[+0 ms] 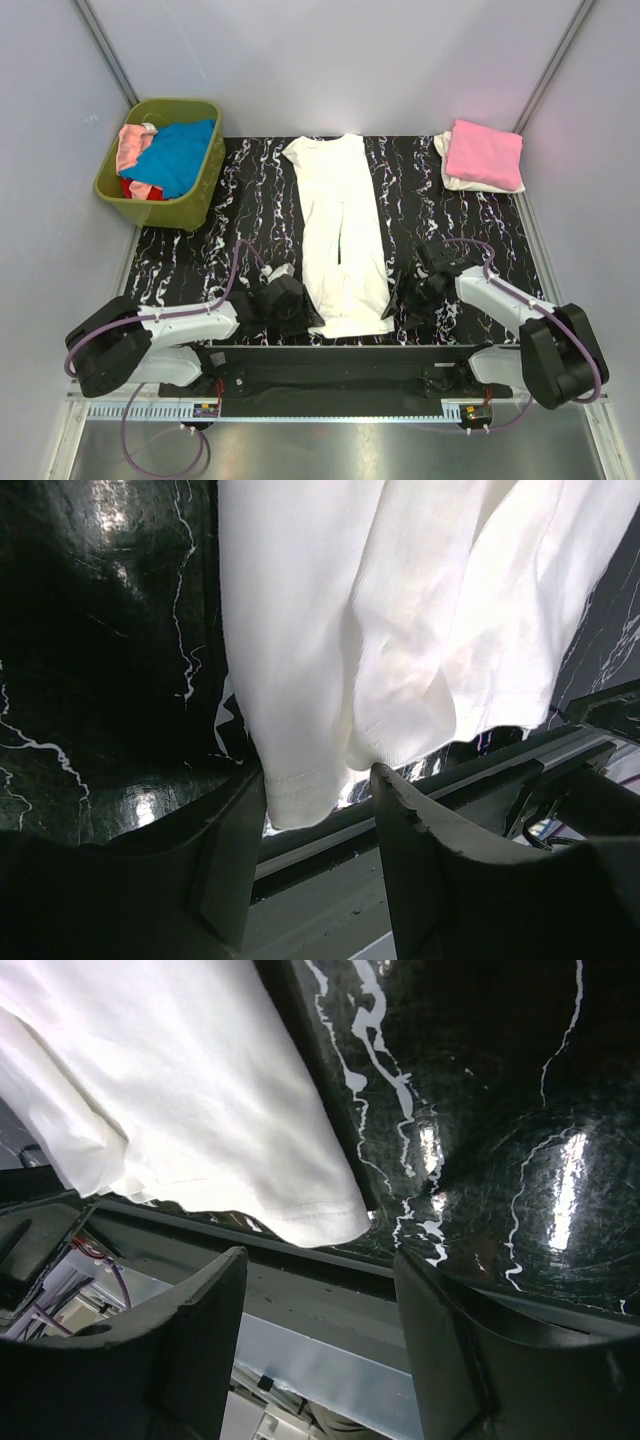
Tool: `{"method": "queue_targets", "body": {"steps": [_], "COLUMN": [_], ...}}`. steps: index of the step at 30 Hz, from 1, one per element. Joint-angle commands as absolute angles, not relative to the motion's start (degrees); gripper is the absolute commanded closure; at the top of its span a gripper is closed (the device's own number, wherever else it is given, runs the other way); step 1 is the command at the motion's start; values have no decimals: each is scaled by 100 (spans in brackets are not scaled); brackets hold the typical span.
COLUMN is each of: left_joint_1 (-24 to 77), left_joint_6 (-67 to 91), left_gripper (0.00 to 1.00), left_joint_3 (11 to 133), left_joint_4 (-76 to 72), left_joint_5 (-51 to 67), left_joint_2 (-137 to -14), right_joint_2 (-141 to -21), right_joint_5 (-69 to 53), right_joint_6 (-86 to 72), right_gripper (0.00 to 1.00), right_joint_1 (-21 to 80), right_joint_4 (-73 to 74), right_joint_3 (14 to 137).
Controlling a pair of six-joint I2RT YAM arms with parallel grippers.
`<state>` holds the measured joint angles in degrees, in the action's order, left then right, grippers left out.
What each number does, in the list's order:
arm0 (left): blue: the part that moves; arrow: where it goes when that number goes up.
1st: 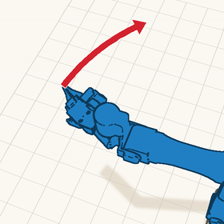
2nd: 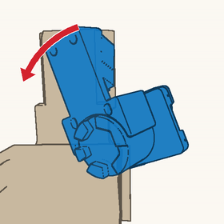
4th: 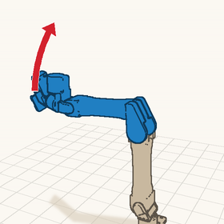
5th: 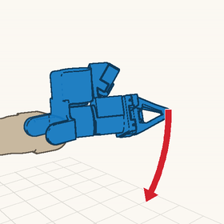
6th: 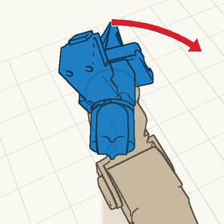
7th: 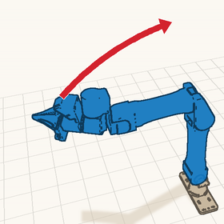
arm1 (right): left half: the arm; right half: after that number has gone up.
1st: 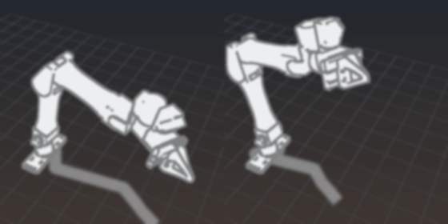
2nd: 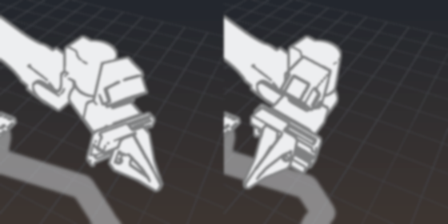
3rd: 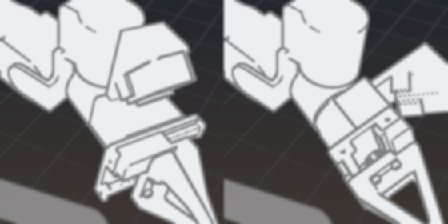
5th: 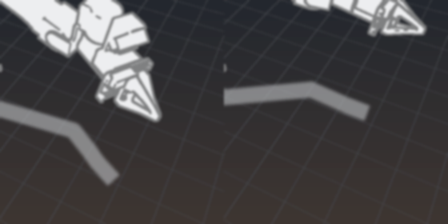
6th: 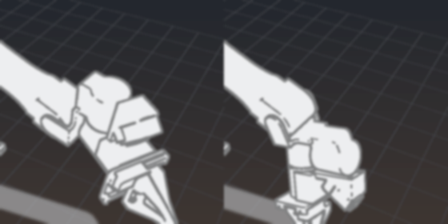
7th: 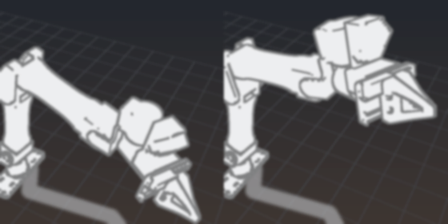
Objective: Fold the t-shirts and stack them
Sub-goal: Fold the tshirt
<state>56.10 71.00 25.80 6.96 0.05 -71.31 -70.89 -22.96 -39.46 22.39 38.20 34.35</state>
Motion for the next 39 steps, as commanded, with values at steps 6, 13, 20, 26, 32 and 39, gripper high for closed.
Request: {"method": "queue_targets", "body": {"steps": [6, 13, 20, 26, 32, 39], "left_joint_1": [5651, 5660, 5730, 5836, 5889, 5976], "left_joint_6": [7154, 7242, 7348, 7348, 7357, 7339], "left_gripper": [49, 50, 49, 46, 94, 100], "left_joint_3": [2417, 2338, 2224, 2303, 2390, 2715], "left_joint_4": [940, 879, 791, 729, 870, 1704], "left_joint_5": [9, 9, -123, -132, -351, -580], "left_joint_2": [-6952, -6908, -6943, -7171, -7374, -6927], "right_joint_2": [-7778, -8253, -8227, -8130, -7919, -7025], "right_joint_5": [-2136, -1995, -1942, -1925, -1951, -2206], "right_joint_6": [-3973, -3867, -3832, -3823, -3832, -4261], "right_gripper": [41, 55, 89, 100, 100, 100], "right_joint_1": [2276, 2549, 2619, 2619, 2628, 2645], "right_joint_4": [3410, 3366, 3340, 3384, 3498, 3717], "right_joint_3": [3463, 3682, 3683, 3674, 3648, 3332]}}
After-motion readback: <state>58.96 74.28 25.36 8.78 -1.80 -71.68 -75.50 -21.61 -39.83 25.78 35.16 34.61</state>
